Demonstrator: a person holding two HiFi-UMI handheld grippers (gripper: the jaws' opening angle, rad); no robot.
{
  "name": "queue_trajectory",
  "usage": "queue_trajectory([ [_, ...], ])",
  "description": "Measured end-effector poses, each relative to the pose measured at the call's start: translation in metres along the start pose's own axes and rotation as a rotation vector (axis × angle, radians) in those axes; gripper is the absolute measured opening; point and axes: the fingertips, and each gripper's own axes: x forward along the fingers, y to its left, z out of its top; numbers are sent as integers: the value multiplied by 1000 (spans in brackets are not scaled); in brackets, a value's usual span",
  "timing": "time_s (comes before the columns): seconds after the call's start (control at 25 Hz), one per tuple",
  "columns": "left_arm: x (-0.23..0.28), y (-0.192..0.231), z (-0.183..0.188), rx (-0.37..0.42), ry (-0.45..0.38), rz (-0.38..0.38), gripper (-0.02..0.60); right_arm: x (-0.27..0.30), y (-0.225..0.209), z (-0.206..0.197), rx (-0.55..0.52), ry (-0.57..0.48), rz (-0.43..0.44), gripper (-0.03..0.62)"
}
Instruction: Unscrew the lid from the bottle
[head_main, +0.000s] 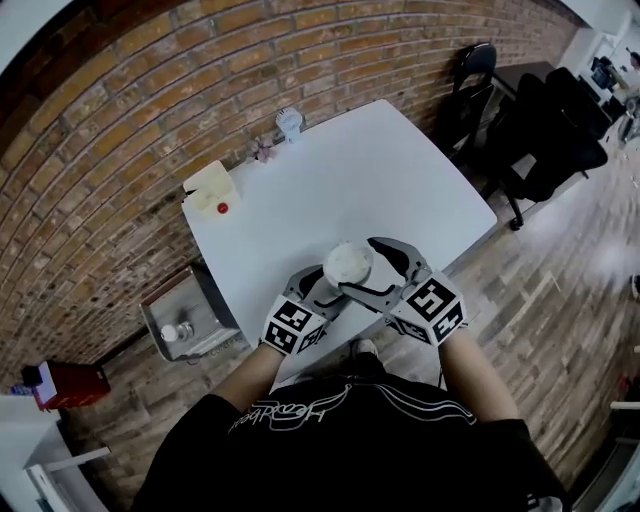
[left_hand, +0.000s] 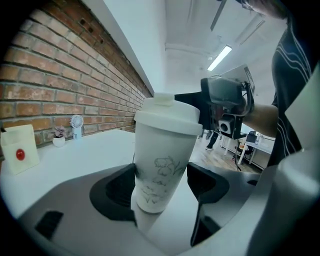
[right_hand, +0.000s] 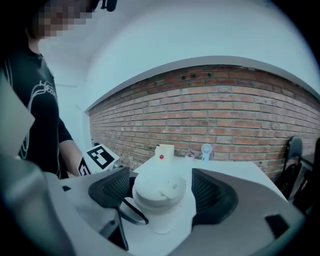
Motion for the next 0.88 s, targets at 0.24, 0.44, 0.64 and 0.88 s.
queue_trajectory([
  [0.24,2,-2,-1,7,-7,-13,334,4,5,-15,74,0,-149,382],
  [0.44,2,-1,-1,24,19,-20,333,8,1,-16,65,3,-240,390],
  [0.64,1,-2,2,21,14,-19,331,9,-1,-19,43,17,-274,377],
  [0.88,2,-2,-3,15,29,-33,333,6,-2,-18,31,-6,-183,344],
])
